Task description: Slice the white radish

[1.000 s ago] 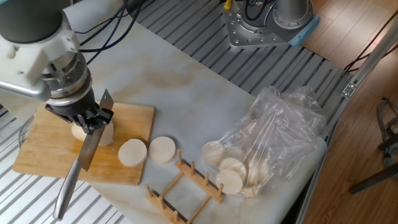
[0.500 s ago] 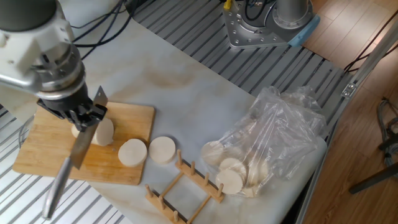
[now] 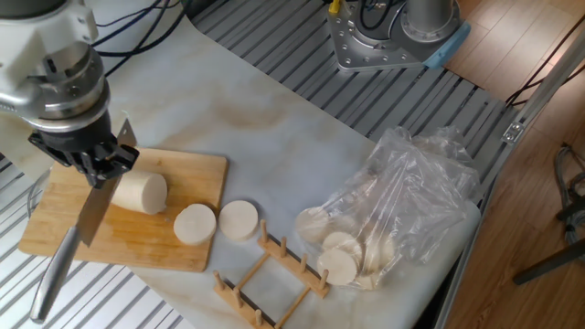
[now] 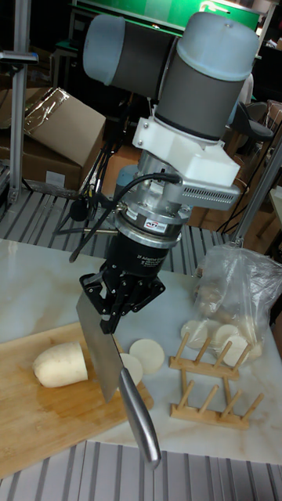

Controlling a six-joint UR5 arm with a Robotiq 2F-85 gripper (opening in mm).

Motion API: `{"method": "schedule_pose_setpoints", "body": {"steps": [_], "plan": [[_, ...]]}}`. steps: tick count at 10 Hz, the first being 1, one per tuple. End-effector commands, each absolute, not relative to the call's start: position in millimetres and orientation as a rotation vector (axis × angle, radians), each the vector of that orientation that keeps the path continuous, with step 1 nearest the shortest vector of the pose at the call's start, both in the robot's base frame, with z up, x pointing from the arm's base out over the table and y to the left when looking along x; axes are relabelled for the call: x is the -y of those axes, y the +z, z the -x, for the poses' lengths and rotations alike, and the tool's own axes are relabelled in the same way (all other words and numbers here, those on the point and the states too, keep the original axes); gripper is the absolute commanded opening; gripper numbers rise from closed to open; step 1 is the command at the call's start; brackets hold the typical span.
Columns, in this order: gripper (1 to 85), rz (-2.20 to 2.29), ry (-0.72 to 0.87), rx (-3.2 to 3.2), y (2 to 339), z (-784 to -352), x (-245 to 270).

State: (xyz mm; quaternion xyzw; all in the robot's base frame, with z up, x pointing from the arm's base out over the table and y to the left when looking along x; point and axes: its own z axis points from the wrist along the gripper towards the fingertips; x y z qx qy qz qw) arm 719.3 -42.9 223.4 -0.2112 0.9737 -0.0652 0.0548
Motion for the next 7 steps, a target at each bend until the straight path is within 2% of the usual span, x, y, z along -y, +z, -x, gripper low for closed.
{"method": "schedule_pose_setpoints", "body": {"steps": [1, 4, 7], "plan": [[1.3, 0.655, -0.166, -2.933, 226.4, -721.8, 39.3], [1.3, 0.603, -0.130, -2.936, 225.2, -722.3, 34.1], [1.3, 0.670, -0.108, -2.950, 210.1, -710.7, 40.1]]}}
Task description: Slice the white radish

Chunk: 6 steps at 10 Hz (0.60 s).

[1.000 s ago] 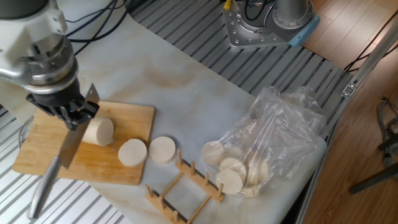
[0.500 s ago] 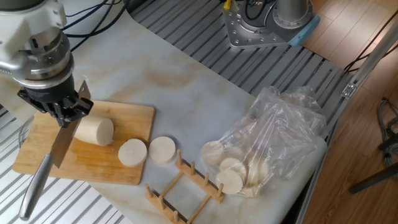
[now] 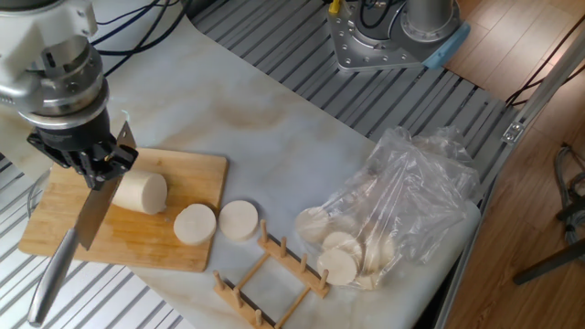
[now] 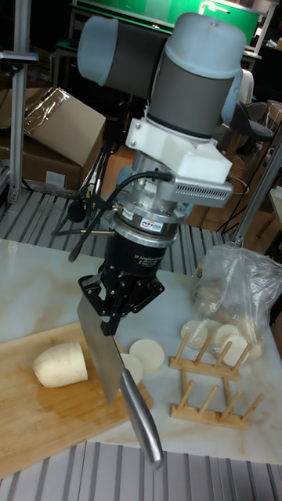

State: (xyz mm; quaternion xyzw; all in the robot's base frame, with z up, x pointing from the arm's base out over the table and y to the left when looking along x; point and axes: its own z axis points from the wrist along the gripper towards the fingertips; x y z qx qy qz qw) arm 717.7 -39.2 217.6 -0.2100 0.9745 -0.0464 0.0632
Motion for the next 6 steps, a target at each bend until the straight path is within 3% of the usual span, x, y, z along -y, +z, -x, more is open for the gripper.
{"method": "schedule_pose_setpoints", "body": {"steps": [1, 6], "plan": [[1.3, 0.717, -0.112, -2.972, 204.8, -701.4, 44.6], [1.3, 0.643, 0.018, -3.009, 182.0, -687.6, 33.1]]}}
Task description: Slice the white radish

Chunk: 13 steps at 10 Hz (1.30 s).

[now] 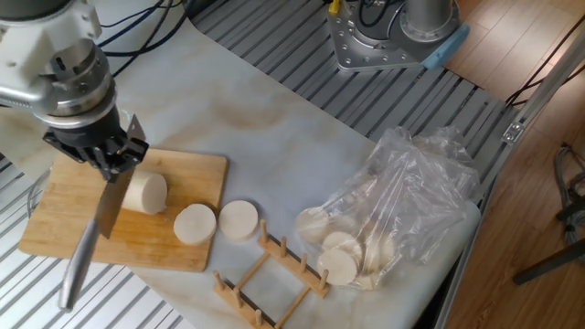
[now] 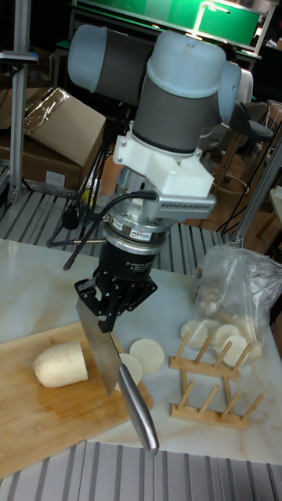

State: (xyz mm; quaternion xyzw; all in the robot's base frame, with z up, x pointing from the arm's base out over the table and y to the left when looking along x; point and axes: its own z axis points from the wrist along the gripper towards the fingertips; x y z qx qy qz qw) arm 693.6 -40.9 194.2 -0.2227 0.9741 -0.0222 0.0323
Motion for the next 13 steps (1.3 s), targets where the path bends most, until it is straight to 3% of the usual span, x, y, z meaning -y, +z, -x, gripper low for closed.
{"method": "schedule_pose_setpoints", "body": {"steps": [1, 5, 13], "plan": [[1.3, 0.638, 0.022, -3.010, 175.9, -685.5, 33.9], [1.3, 0.625, 0.064, -3.021, 147.5, -672.7, 33.5], [1.3, 0.661, -0.043, -2.985, 122.7, -675.2, 51.4]]}}
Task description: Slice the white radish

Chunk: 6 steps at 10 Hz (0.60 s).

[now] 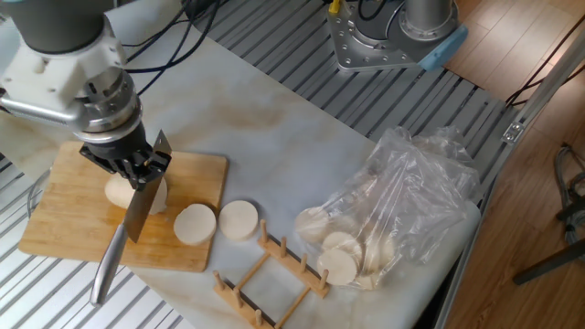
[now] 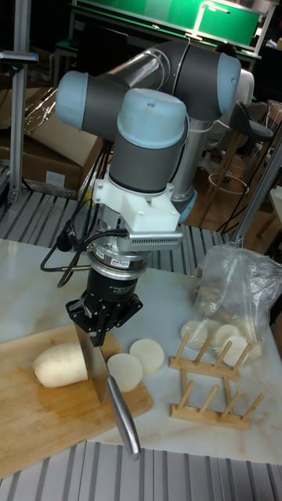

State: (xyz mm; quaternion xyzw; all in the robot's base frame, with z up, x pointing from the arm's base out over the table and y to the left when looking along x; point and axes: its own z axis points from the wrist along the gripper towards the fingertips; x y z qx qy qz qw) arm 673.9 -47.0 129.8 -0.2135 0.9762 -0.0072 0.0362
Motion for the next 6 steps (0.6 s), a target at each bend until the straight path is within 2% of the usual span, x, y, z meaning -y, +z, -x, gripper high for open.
{"method": "schedule_pose_setpoints", "body": {"steps": [1, 6], "plan": [[1.3, 0.662, -0.037, -2.981, 122.3, -675.9, 50.2], [1.7, 0.672, -0.032, -2.973, 116.5, -677.1, 48.3]]}}
